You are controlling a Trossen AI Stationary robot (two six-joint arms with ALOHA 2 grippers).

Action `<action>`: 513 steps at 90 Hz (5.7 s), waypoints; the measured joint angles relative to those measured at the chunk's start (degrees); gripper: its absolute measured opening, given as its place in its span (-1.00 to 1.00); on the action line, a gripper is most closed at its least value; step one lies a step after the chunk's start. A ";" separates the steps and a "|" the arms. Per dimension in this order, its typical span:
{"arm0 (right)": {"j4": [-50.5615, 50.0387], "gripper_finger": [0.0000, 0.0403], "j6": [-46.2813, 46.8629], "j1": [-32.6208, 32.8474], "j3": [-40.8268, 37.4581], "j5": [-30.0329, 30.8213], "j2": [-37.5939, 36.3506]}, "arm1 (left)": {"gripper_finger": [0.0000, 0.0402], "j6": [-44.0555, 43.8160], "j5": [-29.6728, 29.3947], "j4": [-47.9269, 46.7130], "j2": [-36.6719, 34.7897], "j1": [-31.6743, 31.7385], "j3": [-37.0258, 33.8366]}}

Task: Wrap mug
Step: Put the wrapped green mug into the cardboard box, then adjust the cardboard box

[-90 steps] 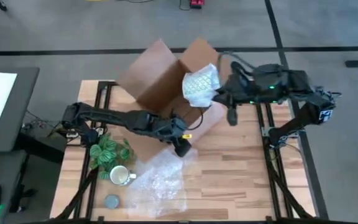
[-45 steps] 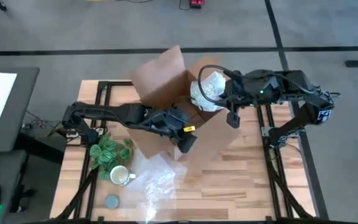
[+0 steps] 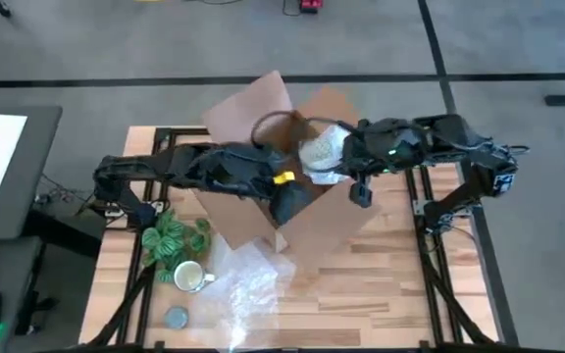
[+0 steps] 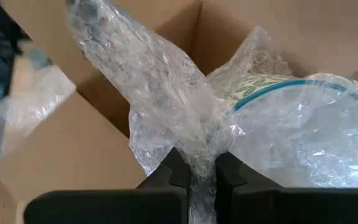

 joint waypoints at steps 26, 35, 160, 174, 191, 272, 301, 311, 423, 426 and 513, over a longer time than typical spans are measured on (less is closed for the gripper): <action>0.09 -0.98 -3.03 -5.26 0.00 -7.57 10.76 | -0.14 3.27 -2.31 0.30 -5.52 -3.72 3.34; -2.87 -0.98 -3.61 -7.23 0.00 -11.70 15.24 | -0.14 6.18 -3.87 0.41 -6.73 -5.85 3.40; -5.74 -0.96 -6.16 -8.00 3.80 -16.28 12.62 | -0.14 14.49 -22.05 -21.71 -6.05 -8.09 2.09; -6.84 -0.96 -7.97 -6.82 3.82 -16.21 11.92 | -0.14 20.86 -22.66 -21.82 -6.05 -6.50 2.04; -6.45 -0.96 -8.40 -8.14 3.85 -12.03 13.15 | -0.14 22.92 -22.13 -22.34 -6.49 -6.30 2.08; -0.19 -0.96 -17.97 -18.61 3.91 -10.25 39.75 | -0.14 18.50 -22.90 -10.83 -10.98 -12.87 3.92; 2.63 -0.91 -17.97 -20.85 3.78 -8.76 41.33 | -0.14 18.39 -22.68 -10.91 -10.58 -13.31 3.83; 3.48 -0.81 -17.95 -21.43 3.67 -8.65 41.33 | -0.14 18.95 -22.70 -10.94 -10.57 -13.31 3.83; 1.71 -0.09 -18.38 -16.59 3.69 -40.59 8.31 | -0.14 4.21 -22.59 -28.31 -10.90 -19.35 3.83; 0.60 -0.09 -18.65 -15.98 3.68 -40.59 8.38 | -0.14 1.62 -22.57 -31.09 -10.86 -19.93 3.83; -12.81 -0.72 -21.29 -11.80 1.10 -23.87 21.80 | -0.14 -14.84 -27.56 -28.31 -9.75 -9.44 -37.65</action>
